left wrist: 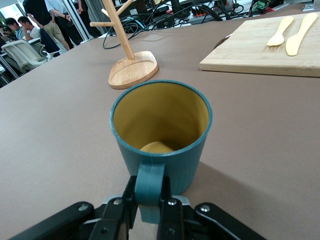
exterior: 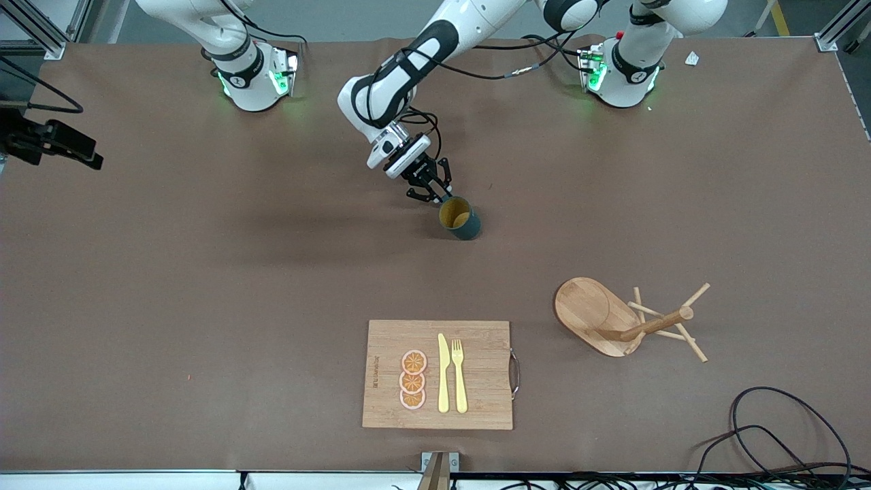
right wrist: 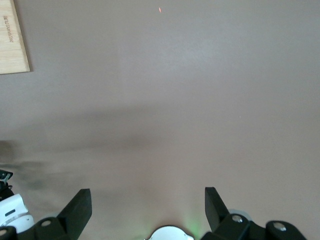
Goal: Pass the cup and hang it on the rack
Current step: 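Lift the teal mug by the handle with the left gripper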
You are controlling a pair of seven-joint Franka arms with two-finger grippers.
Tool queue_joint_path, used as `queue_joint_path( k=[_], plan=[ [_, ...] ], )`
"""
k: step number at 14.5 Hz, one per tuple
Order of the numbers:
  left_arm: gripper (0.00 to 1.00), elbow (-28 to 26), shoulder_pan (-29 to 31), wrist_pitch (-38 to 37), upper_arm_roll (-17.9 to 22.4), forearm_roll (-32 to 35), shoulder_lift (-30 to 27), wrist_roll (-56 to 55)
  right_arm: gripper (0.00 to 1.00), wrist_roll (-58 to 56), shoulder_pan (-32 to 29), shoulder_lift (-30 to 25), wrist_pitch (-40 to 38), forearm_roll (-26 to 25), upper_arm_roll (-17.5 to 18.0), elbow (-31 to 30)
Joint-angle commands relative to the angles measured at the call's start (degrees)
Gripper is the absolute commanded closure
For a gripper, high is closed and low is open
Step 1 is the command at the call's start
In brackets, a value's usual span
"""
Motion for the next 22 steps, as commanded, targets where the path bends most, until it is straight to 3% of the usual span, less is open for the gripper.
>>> queue_joint_path(
  k=[1, 7, 10, 16, 18, 22],
  plan=[
    [0.99, 0.8, -0.7, -0.8, 0.6, 1.0, -0.1, 2.4, 0.00, 0.2, -2.6, -2.4, -0.2, -0.3, 0.5, -2.5],
    [0.99, 0.8, 2.1, -1.2, 0.1, -1.4, -6.9, 8.2, 0.00, 0.2, -2.7, -2.4, -0.1, 0.3, 1.1, -3.3],
    [1.00, 0.8, 4.3, -0.6, -0.1, -7.2, -11.5, 9.6, 0.00, 0.1, -7.0, -2.7, 0.0, 0.4, 5.8, -3.3],
    [0.99, 0.6, 14.5, 8.0, -0.2, -26.3, -24.5, 15.1, 0.00, 0.1, -7.2, -3.7, 0.1, 0.4, 6.0, -4.6],
    [0.99, 0.3, 20.5, 12.1, -0.2, -34.6, -28.7, 19.1, 0.00, 0.1, -7.2, -3.7, 0.1, 0.4, 6.0, -4.6],
    [0.99, 0.3, 29.0, 14.9, -0.2, -47.4, -32.6, 27.8, 0.00, -1.4, -7.2, -3.7, 0.1, 0.4, 5.8, -4.4]
  ],
)
